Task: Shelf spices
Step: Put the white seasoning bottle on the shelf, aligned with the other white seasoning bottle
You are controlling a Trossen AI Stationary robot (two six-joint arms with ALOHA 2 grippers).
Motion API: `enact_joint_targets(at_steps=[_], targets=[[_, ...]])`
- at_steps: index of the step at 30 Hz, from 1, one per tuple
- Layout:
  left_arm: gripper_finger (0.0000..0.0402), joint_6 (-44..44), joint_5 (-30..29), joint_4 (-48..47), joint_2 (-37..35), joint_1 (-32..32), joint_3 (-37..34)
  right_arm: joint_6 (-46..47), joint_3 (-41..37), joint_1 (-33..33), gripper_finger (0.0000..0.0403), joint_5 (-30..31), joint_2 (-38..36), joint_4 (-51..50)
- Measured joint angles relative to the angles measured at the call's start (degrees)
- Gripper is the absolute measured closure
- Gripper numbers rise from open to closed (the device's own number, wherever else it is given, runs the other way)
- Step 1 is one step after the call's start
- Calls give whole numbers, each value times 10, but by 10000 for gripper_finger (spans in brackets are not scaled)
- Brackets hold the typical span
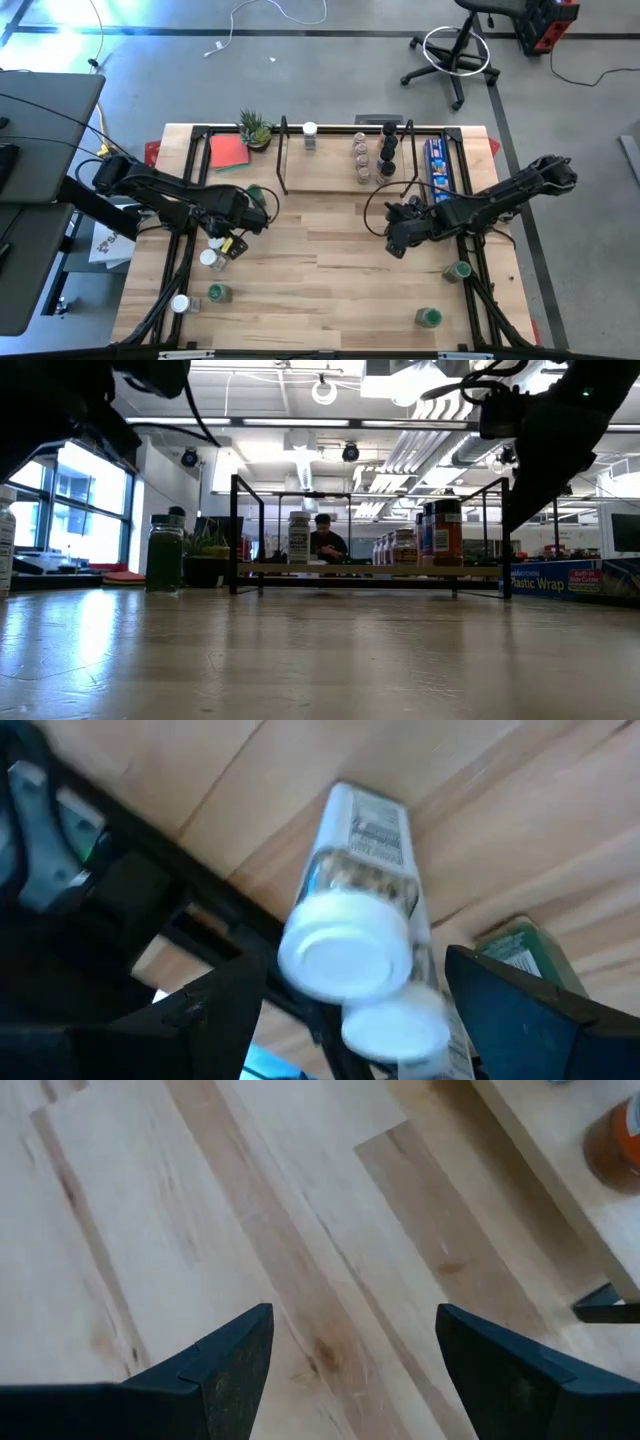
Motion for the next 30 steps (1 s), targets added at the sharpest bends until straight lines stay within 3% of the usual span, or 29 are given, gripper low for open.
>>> enact_joint_targets(at_steps=[13, 21, 25, 30], targets=[[123, 50, 39, 70, 0, 7, -66, 19, 0, 7, 128, 0, 0, -21], [204, 57, 45, 71, 0, 8, -60, 20, 0, 7, 128, 4, 0, -20], [204, 34, 46, 72, 0, 8, -10, 19, 0, 12, 128, 2, 0, -23], [204, -10, 27, 72, 1, 8, 125, 14, 0, 13, 128, 1, 0, -25]])
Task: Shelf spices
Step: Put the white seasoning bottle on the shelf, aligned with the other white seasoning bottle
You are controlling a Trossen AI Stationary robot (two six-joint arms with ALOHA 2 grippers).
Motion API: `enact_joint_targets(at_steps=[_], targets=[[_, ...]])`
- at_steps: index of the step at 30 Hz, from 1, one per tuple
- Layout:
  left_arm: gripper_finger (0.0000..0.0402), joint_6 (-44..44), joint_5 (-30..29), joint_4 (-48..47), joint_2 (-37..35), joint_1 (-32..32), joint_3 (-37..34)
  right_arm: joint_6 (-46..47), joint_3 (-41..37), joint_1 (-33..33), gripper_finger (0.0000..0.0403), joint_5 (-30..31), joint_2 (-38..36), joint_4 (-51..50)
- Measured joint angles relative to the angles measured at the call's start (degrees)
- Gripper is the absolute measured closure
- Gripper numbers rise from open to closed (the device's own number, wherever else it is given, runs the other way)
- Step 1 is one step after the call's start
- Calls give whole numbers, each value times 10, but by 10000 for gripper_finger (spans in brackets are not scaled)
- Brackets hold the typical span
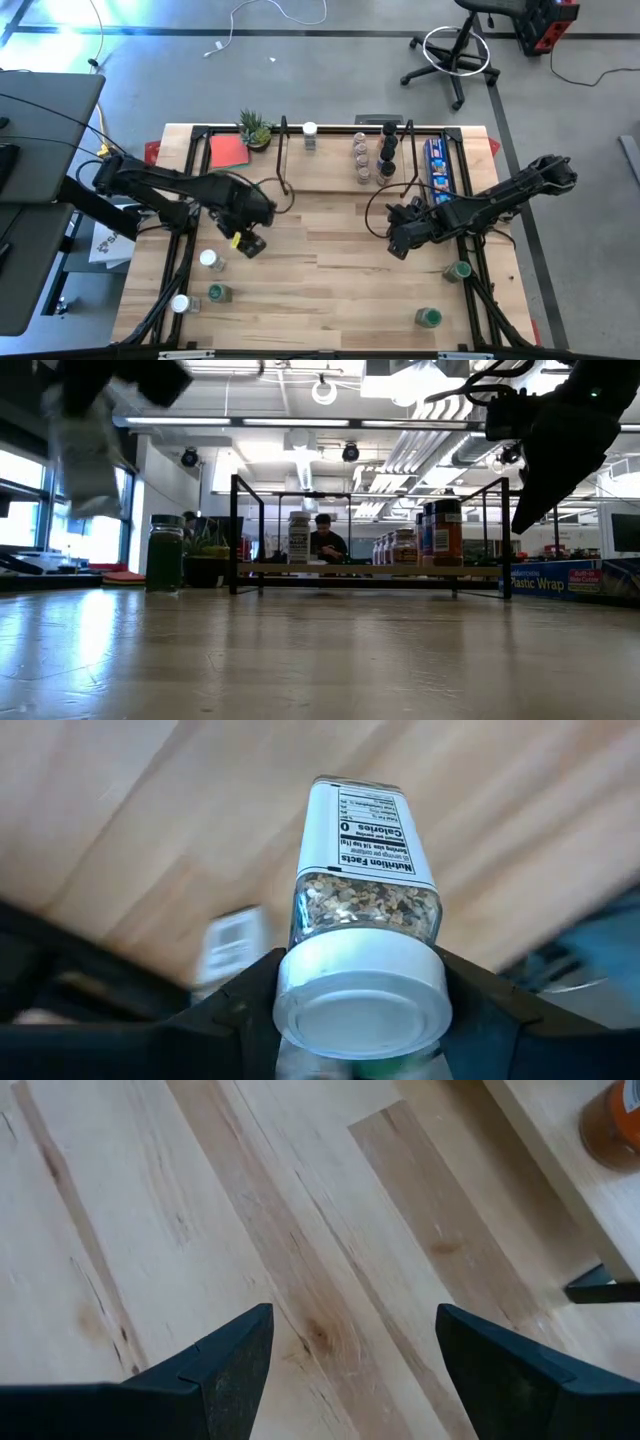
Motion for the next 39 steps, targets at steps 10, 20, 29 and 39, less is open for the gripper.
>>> enact_joint_targets(at_steps=[10, 20, 29, 39], targets=[[204, 46, -99, -80, 153, 22, 369, -34, 0, 0, 128, 9, 0, 39], [204, 286, -151, -133, 362, 163, 603, -9, 0, 0, 128, -24, 0, 48], [204, 551, -203, -133, 457, 266, 605, 53, 0, 19, 128, -35, 0, 32], [195, 664, -243, -133, 467, 314, 605, 97, 0, 23, 128, -23, 0, 8]])
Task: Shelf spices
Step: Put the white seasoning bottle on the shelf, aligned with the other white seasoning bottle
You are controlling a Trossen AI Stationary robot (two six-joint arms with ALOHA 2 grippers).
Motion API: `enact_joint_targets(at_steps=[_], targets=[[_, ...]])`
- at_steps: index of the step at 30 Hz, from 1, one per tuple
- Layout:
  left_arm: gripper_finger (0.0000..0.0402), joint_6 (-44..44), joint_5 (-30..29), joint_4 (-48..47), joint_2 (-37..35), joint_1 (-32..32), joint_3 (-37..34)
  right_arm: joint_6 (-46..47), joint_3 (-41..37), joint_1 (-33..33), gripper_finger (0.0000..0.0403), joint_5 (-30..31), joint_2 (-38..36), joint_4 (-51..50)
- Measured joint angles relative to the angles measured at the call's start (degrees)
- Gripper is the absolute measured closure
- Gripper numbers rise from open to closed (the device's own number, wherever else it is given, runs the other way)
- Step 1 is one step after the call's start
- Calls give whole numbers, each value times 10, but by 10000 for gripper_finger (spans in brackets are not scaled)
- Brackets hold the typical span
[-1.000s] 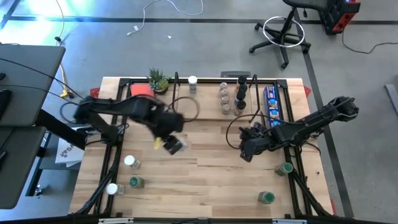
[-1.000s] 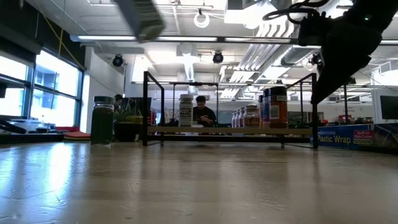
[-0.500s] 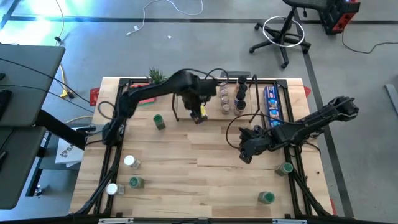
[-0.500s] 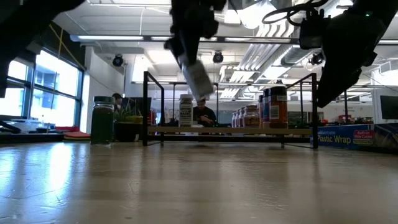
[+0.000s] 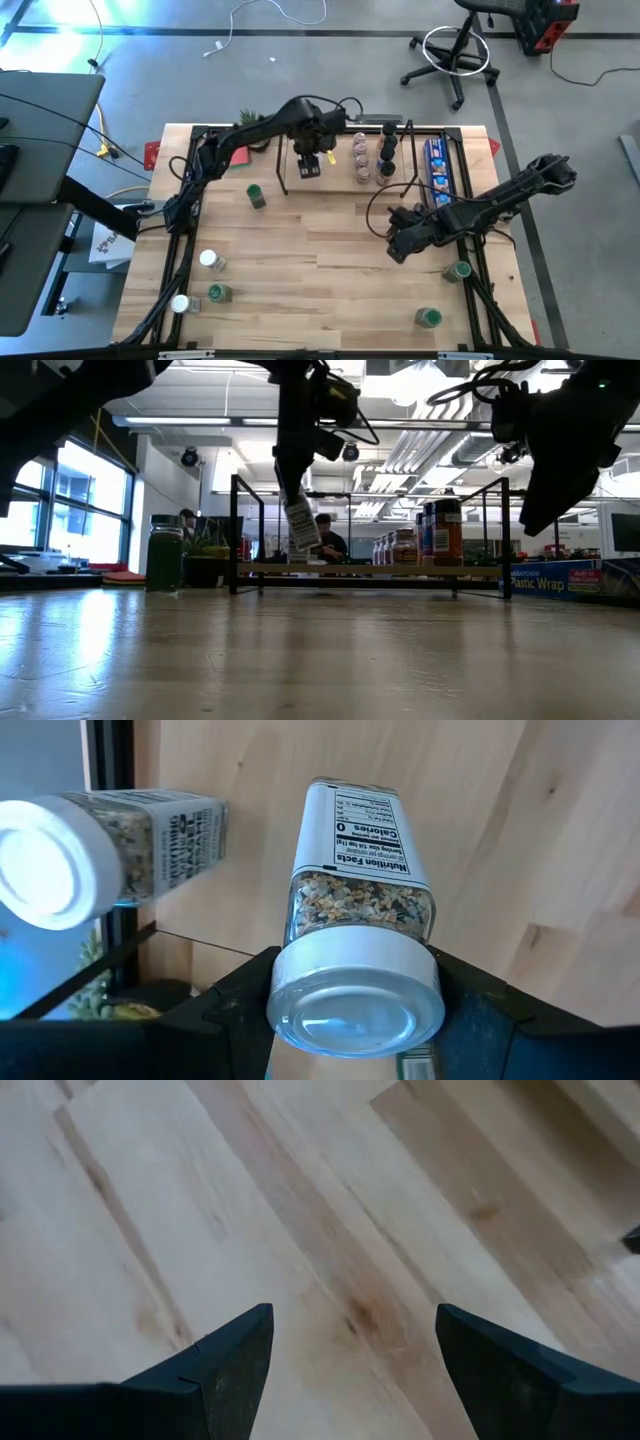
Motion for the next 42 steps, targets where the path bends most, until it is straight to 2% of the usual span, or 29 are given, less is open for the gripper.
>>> enact_joint_targets(at_steps=[6, 19, 28, 32, 42], targets=[[194, 45, -1, 0, 2, 18, 0, 14, 0, -11, 128, 14, 0, -1], [193, 72, -26, 5, 3, 30, -7, 12, 0, -18, 128, 15, 0, -1], [177, 68, -24, 6, 4, 32, -7, 9, 0, -18, 128, 15, 0, -1], [169, 68, -1, 17, 5, 32, -7, 9, 0, -18, 128, 15, 0, -1], [168, 61, 0, 37, 5, 32, -7, 13, 0, -18, 128, 15, 0, -1]])
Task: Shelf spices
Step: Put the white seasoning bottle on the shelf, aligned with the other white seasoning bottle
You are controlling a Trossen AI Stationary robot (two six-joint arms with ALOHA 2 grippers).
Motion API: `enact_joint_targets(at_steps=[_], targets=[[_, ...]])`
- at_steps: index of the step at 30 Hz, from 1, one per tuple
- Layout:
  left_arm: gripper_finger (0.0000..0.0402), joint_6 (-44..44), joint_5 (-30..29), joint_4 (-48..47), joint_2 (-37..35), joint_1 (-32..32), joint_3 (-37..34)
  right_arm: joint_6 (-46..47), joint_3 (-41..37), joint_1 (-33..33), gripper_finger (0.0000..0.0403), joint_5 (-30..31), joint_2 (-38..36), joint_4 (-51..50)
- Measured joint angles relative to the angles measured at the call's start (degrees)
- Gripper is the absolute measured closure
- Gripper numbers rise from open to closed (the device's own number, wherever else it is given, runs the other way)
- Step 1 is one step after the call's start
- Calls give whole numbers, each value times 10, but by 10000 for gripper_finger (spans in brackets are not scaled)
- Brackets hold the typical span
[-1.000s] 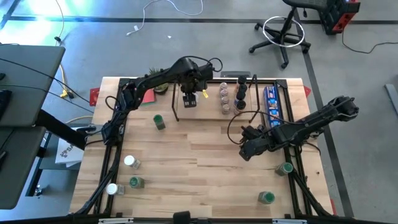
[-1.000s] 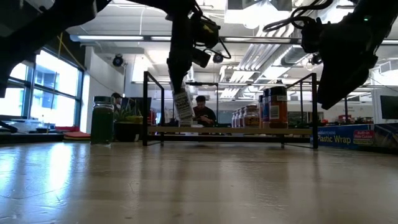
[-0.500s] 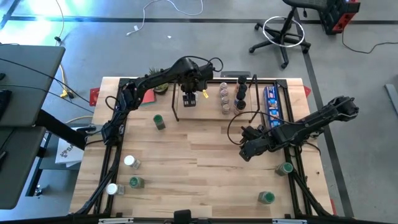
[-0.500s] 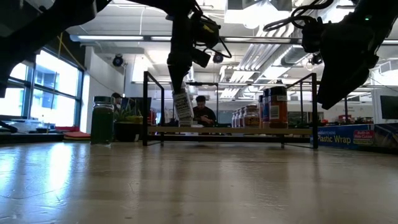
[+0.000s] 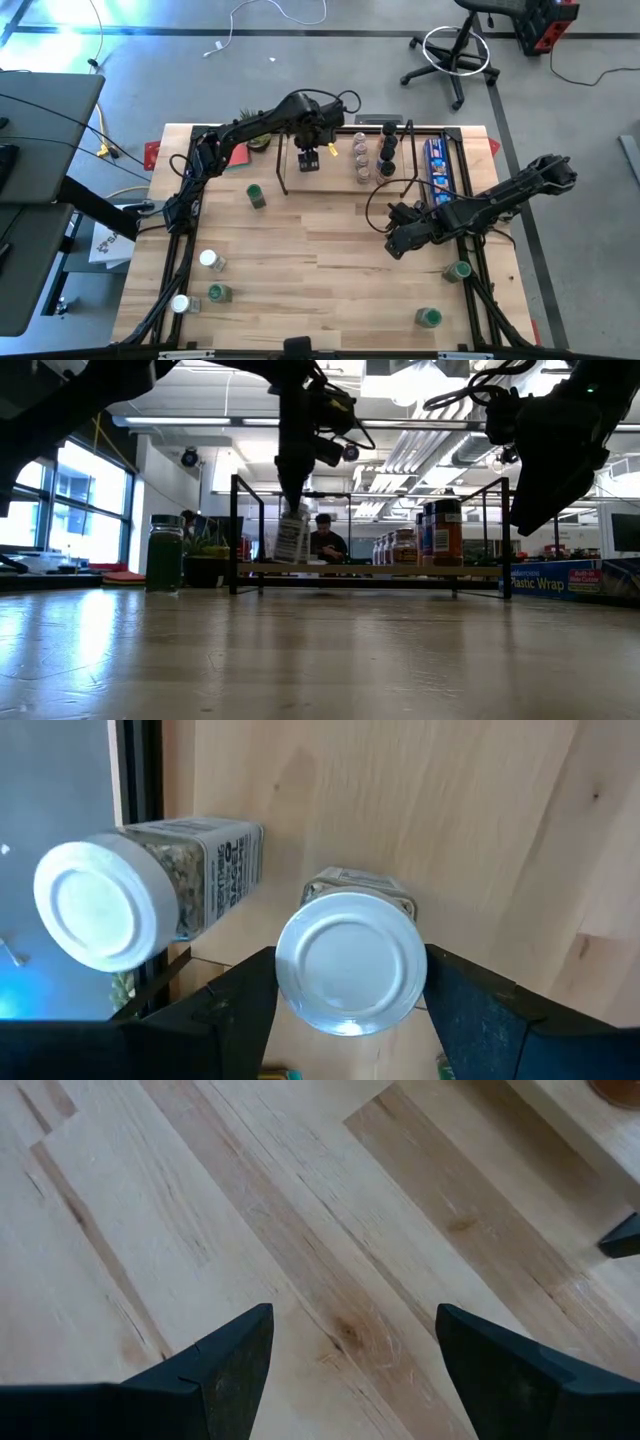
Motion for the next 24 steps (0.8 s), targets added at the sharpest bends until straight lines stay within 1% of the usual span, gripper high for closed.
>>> enact_joint_targets(at_steps=[6, 10, 17, 24], targets=[[181, 25, -2, 23, 0, 0, 0, 0, 0, 0, 128, 0, 0, 0], [186, 27, -15, 33, 0, 2, 0, 0, 0, 0, 128, 0, 0, 0], [173, 26, -17, 33, 0, 15, 0, 0, 0, 0, 128, 0, 0, 0], [162, 7, -15, 32, 0, 26, 0, 0, 0, 0, 128, 0, 0, 0]])
